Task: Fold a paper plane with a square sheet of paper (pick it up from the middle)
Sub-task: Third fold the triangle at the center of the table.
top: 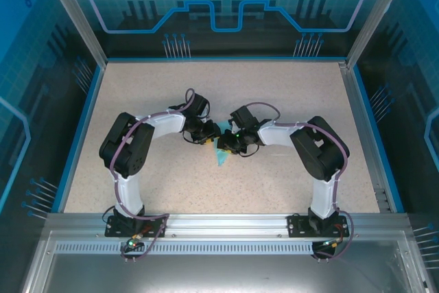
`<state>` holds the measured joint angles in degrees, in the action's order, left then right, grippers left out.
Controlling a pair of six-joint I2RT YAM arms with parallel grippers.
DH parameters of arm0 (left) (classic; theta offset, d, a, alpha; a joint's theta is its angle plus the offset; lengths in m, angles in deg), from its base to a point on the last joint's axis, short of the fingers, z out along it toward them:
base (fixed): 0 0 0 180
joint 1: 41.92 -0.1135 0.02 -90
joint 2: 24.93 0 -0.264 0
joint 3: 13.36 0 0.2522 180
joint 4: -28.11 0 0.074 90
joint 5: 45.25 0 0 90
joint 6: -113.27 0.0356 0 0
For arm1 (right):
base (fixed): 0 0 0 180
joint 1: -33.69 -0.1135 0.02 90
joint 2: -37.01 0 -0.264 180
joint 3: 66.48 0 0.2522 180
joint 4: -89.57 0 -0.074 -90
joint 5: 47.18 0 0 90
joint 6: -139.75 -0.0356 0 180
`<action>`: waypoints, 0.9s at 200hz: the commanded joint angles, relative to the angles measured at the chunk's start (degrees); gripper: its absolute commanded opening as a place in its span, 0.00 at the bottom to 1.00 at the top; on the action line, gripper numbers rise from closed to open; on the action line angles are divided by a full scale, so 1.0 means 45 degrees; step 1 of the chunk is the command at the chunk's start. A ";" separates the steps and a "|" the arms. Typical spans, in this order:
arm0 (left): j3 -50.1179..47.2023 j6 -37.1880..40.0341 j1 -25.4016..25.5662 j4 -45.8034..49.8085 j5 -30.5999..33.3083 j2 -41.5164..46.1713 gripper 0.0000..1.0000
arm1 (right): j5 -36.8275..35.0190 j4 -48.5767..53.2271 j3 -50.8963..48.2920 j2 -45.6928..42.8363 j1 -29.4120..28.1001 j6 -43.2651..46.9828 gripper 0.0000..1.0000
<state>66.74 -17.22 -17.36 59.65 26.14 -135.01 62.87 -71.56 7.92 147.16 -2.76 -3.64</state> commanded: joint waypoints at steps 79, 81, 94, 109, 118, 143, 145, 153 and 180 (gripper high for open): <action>0.0194 0.0051 -0.0595 0.0512 -0.0287 0.1385 0.37 | -0.0200 0.0292 -0.0374 0.0440 0.0150 0.0549 0.40; 0.0182 0.0052 -0.0594 0.0504 -0.0305 0.1394 0.37 | -0.0194 0.0277 -0.0376 0.0443 0.0160 0.0553 0.40; 0.0105 0.0052 -0.0595 0.0480 -0.0409 0.1432 0.37 | -0.0179 0.0238 -0.0421 0.0424 0.0188 0.0597 0.40; 0.0013 0.0062 -0.0608 0.0440 -0.0545 0.1482 0.36 | -0.0189 0.0216 -0.0449 0.0402 0.0192 0.0675 0.37; -0.0031 0.0073 -0.0602 0.0412 -0.0636 0.1476 0.36 | -0.0198 0.0197 -0.0481 0.0372 0.0190 0.0696 0.35; -0.0168 0.0082 -0.0594 0.0336 -0.0820 0.1475 0.36 | -0.0179 0.0101 -0.0551 0.0392 0.0247 0.0738 0.29; -0.0192 0.0070 -0.0594 0.0329 -0.0824 0.1475 0.36 | -0.0184 0.0093 -0.0567 0.0392 0.0247 0.0733 0.29; -0.0221 0.0072 -0.0576 0.0307 -0.0862 0.1465 0.36 | -0.0163 0.0077 -0.0600 0.0405 0.0248 0.0726 0.27; -0.0377 0.0031 -0.0556 0.0171 -0.1086 0.1497 0.34 | -0.0250 0.0169 -0.0625 0.0421 0.0277 0.0743 0.19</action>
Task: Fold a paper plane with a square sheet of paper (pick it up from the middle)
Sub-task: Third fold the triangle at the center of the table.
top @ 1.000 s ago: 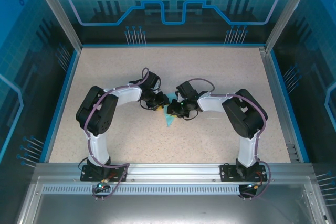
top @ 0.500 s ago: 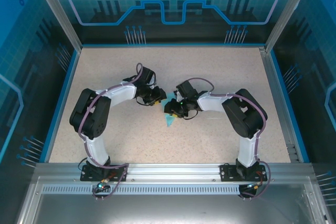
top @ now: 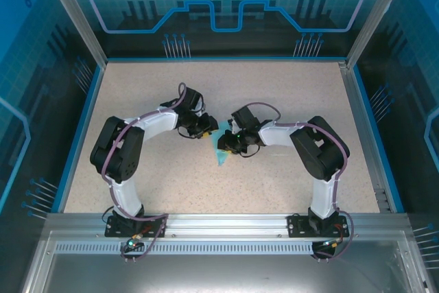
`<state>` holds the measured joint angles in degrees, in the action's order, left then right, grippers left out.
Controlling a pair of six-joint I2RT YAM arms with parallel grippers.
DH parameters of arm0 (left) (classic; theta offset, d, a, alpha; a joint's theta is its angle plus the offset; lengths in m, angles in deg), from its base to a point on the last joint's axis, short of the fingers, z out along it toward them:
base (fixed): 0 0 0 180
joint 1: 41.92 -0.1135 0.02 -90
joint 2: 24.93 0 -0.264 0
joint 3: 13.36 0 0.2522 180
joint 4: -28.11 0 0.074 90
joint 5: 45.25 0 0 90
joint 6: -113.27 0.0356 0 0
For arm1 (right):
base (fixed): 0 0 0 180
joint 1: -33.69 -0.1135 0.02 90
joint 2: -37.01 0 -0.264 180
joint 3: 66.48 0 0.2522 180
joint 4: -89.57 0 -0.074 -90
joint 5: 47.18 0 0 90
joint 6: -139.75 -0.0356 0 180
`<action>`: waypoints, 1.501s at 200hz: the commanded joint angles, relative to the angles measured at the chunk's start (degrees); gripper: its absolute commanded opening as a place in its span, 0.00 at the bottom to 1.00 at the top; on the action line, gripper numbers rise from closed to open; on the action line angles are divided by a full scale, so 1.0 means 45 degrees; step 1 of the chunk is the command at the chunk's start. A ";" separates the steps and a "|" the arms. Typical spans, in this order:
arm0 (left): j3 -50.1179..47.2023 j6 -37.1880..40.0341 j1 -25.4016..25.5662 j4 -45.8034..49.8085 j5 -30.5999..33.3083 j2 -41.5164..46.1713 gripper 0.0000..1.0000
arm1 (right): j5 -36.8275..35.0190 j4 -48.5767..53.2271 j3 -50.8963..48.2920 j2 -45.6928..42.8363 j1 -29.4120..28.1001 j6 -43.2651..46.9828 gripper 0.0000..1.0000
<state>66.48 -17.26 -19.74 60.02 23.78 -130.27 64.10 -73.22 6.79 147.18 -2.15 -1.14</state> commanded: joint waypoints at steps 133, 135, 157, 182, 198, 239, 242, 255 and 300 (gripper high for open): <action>-0.1077 0.0115 0.0970 0.0307 -0.0787 0.0227 0.00 | -0.0726 0.1263 -0.0290 0.0703 0.0121 0.0217 0.00; -0.1073 0.0119 0.0971 0.0333 -0.0744 0.0201 0.00 | -0.0730 0.1265 -0.0293 0.0696 0.0129 0.0216 0.00; -0.1053 0.0149 0.0973 0.0535 -0.0440 -0.0003 0.00 | -0.0733 0.1266 -0.0283 0.0675 0.0131 0.0177 0.00; -0.1053 0.0121 0.0990 0.0468 -0.0364 -0.0180 0.00 | -0.0716 0.1246 -0.0293 0.0647 0.0141 0.0128 0.00; -0.1038 0.0114 0.0990 0.0419 -0.0337 -0.0268 0.00 | -0.0705 0.1227 -0.0260 0.0621 0.0131 0.0122 0.00; -0.0905 0.0111 0.1011 0.0410 -0.0190 -0.0589 0.00 | -0.0621 0.1217 -0.0260 0.0577 0.0131 0.0117 0.00; -0.0883 0.0105 0.1010 0.0428 -0.0160 -0.0592 0.00 | -0.0607 0.1194 -0.0272 0.0559 0.0131 0.0111 0.00; -0.0855 0.0101 0.1019 0.0494 -0.0016 -0.0654 0.00 | -0.0582 0.1164 -0.0260 0.0490 0.0130 0.0113 0.00; -0.0818 0.0136 0.1029 0.0924 0.0572 -0.0658 0.00 | -0.0336 0.1029 -0.0194 0.0135 0.0156 0.0158 0.00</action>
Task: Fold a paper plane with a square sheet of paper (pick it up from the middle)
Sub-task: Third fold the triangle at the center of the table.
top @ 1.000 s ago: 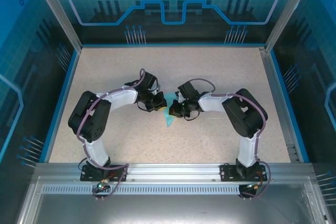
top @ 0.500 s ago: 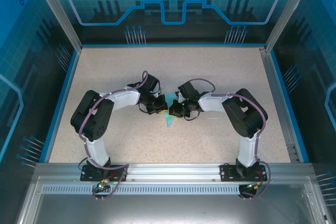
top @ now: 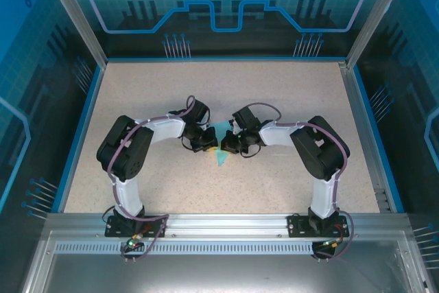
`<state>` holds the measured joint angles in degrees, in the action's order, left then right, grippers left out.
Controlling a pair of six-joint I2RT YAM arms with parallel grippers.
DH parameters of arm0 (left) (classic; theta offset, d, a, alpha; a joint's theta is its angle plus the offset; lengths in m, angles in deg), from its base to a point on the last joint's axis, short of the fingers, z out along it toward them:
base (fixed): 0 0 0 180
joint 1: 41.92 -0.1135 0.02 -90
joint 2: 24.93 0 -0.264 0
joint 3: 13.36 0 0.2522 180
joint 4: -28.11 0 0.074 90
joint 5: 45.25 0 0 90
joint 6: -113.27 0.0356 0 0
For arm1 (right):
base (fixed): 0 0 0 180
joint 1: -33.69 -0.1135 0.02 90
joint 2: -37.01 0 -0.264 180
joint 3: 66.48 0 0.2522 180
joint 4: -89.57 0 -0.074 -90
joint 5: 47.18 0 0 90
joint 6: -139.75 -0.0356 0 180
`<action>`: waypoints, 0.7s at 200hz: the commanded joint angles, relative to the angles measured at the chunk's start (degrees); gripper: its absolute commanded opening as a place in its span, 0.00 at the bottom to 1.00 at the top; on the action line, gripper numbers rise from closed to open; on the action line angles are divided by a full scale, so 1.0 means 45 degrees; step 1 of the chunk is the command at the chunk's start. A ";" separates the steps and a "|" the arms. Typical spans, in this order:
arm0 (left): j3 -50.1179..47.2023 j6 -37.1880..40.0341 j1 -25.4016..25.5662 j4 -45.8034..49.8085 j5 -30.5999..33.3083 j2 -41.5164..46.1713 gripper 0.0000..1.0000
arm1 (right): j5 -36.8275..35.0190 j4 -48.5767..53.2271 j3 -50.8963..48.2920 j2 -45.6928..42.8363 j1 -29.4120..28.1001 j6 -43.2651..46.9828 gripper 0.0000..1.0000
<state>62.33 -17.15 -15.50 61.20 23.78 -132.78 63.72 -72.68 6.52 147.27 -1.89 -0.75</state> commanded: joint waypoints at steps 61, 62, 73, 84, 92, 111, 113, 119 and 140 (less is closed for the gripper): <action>0.0129 0.0185 0.0146 0.0880 0.0744 -0.0134 0.00 | -0.0220 0.0578 -0.0511 -0.1696 0.0531 0.0298 0.09; 0.0136 0.0189 0.0136 0.0880 0.0749 -0.0134 0.00 | -0.0216 0.0578 -0.0539 -0.1732 0.0537 0.0301 0.09; 0.0141 0.0179 0.0165 0.0914 0.0754 -0.0134 0.00 | -0.0232 0.0577 -0.0780 -0.1979 0.0618 0.0360 0.10; 0.0144 0.0201 0.0163 0.0912 0.0754 -0.0121 0.00 | -0.0244 0.0552 -0.0986 -0.2079 0.0721 0.0382 0.11; 0.0144 0.0185 0.0164 0.0936 0.0772 -0.0115 0.00 | -0.0168 0.0444 -0.1137 -0.2093 0.0782 0.0372 0.11; 0.0149 0.0194 0.0183 0.0972 0.0808 -0.0049 0.00 | 0.0117 0.0077 -0.1402 -0.1936 0.0921 0.0346 0.10; 0.0145 0.0194 0.0185 0.0986 0.0811 -0.0045 0.00 | 0.0148 0.0033 -0.1416 -0.1912 0.0929 0.0339 0.10; 0.0144 0.0181 0.0167 0.1004 0.0829 -0.0015 0.00 | 0.0282 -0.0096 -0.1442 -0.1870 0.0971 0.0339 0.11; 0.0163 0.0205 0.0179 0.1090 0.0936 0.0032 0.00 | 0.0526 -0.0373 -0.1368 -0.1723 0.1029 0.0449 0.11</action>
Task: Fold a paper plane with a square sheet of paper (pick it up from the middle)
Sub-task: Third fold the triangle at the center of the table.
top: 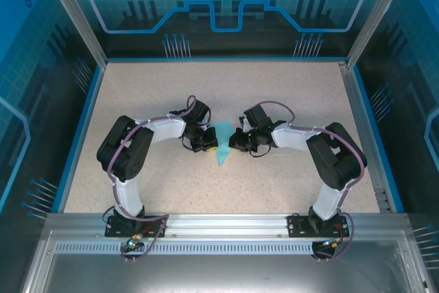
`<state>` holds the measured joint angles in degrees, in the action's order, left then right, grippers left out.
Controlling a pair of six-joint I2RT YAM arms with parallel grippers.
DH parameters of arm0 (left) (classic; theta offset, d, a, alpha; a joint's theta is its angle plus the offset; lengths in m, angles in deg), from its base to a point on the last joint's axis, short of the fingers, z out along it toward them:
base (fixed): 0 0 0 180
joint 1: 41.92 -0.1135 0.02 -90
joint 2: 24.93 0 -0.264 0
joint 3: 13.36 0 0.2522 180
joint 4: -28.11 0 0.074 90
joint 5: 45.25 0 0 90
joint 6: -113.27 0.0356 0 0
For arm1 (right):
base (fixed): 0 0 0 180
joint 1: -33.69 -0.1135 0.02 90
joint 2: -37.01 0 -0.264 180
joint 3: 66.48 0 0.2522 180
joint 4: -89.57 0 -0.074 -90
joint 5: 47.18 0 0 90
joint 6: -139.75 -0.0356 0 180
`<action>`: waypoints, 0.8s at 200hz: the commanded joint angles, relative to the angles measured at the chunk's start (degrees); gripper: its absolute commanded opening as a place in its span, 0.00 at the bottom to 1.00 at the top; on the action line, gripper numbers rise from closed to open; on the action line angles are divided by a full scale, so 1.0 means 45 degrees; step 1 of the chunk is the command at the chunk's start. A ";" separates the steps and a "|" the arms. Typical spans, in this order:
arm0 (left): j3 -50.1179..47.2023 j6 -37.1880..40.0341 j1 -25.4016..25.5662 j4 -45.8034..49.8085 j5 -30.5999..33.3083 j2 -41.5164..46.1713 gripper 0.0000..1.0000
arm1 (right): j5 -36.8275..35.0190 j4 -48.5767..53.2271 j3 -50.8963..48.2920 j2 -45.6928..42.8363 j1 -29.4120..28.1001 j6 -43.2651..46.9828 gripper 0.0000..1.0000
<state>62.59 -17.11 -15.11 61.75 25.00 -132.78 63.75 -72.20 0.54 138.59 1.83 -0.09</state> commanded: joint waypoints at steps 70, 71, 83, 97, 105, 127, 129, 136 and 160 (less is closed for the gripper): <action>0.0256 0.0189 0.0097 0.0993 0.0730 0.0042 0.00 | 0.0804 -0.0466 0.0628 0.1123 0.0321 0.0617 0.11; 0.0259 0.0197 0.0097 0.1002 0.0733 0.0032 0.00 | 0.0811 -0.0466 0.0627 0.1130 0.0321 0.0622 0.11; 0.0295 0.0205 0.0088 0.0998 0.0736 0.0039 0.00 | 0.0878 -0.0485 0.0739 0.1290 0.0321 0.0676 0.11; 0.0334 0.0233 0.0094 0.1022 0.0733 0.0061 0.00 | 0.1007 -0.0473 0.0871 0.1465 0.0302 0.0743 0.11; 0.0339 0.0231 0.0097 0.1029 0.0748 0.0108 0.00 | 0.1051 -0.0447 0.0933 0.1583 0.0307 0.0778 0.12; 0.0369 0.0282 0.0097 0.0937 0.0632 0.0227 0.00 | 0.1101 -0.0331 0.1019 0.1800 0.0293 0.0824 0.12; 0.0376 0.0297 0.0097 0.0915 0.0608 0.0264 0.00 | 0.1109 -0.0330 0.1032 0.1830 0.0285 0.0838 0.12; 0.0354 0.0302 0.0095 0.0820 0.0520 0.0353 0.00 | 0.1079 -0.0274 0.1036 0.1858 0.0285 0.0843 0.12; 0.0204 0.0264 0.0082 0.0428 0.0008 0.0801 0.06 | 0.0963 -0.0008 0.1170 0.2029 0.0251 0.0945 0.13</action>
<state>63.29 -17.06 -14.89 63.06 26.10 -132.50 67.37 -73.68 4.21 146.07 2.59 2.68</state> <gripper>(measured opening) 0.050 0.128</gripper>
